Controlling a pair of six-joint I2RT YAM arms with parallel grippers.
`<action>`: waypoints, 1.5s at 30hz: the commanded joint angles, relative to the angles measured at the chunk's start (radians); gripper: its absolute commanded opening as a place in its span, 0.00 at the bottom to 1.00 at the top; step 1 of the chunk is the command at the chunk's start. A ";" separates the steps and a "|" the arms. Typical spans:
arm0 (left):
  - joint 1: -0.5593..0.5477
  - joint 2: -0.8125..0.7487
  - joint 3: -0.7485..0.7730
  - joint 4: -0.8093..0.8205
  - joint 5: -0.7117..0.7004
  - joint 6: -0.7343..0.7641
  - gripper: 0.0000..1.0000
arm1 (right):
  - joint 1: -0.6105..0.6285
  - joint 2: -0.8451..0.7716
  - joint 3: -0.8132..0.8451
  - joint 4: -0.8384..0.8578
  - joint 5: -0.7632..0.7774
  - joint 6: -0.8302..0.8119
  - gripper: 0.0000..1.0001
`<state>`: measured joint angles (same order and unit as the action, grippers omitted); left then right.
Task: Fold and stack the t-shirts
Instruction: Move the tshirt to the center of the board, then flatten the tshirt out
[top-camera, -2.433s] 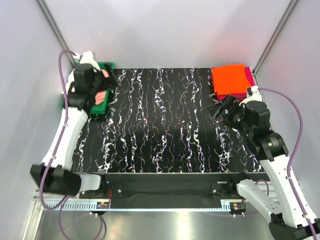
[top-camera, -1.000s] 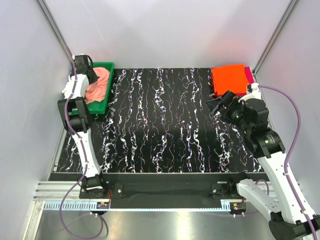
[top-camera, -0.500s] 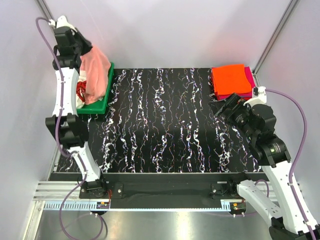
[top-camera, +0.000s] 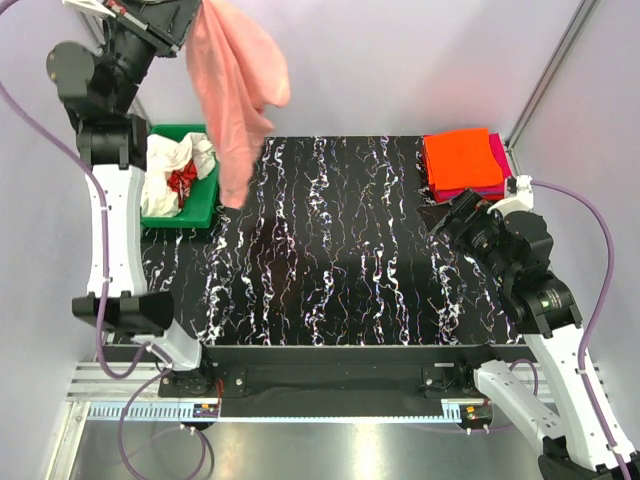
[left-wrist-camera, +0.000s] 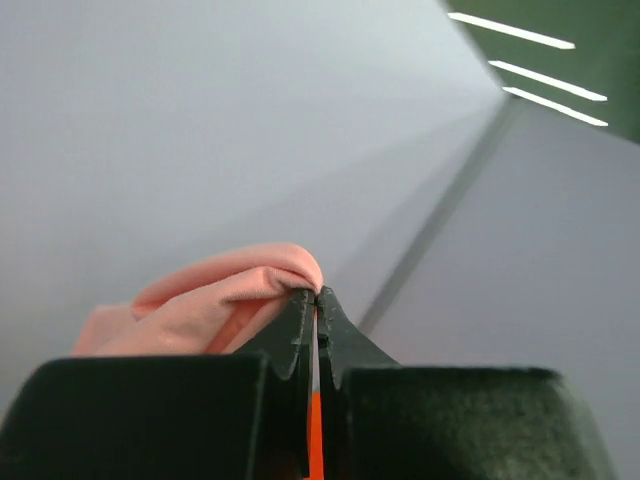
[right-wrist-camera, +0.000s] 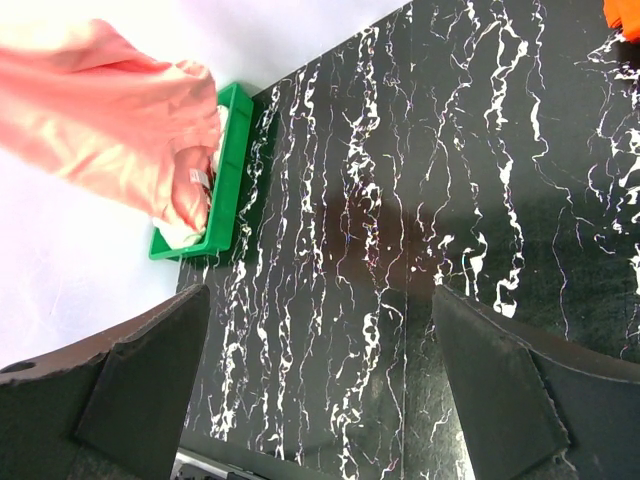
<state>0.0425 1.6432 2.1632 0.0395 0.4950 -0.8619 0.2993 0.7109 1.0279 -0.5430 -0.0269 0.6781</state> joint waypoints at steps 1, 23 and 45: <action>-0.029 -0.103 -0.113 0.271 0.183 -0.195 0.00 | 0.001 -0.008 0.006 0.026 0.015 -0.011 1.00; -0.271 -0.573 -1.137 -0.596 -0.299 0.521 0.54 | 0.003 0.358 -0.278 0.182 -0.189 0.080 0.84; -0.457 -0.473 -1.565 -0.477 -0.427 0.182 0.65 | 0.041 0.763 -0.433 0.656 -0.189 0.247 0.72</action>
<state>-0.3824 1.1584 0.6254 -0.5102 0.1375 -0.6060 0.3294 1.4487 0.5934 -0.0025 -0.2043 0.9058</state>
